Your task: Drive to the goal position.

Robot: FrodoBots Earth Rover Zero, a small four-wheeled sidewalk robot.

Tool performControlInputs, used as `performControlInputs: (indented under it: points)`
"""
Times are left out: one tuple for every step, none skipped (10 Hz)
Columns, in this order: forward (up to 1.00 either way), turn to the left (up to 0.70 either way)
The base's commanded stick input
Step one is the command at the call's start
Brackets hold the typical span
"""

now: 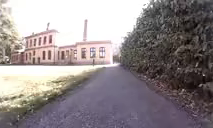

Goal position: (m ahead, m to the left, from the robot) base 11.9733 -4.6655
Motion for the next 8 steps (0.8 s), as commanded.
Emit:
performControlInputs:
  points:
    - [0.70, 0.00]
    - [0.70, 0.00]
    - [0.70, 0.00]
    - [0.70, 0.00]
    - [0.70, 0.00]
    - [0.70, 0.00]
    - [0.70, 0.00]
    - [0.70, 0.00]
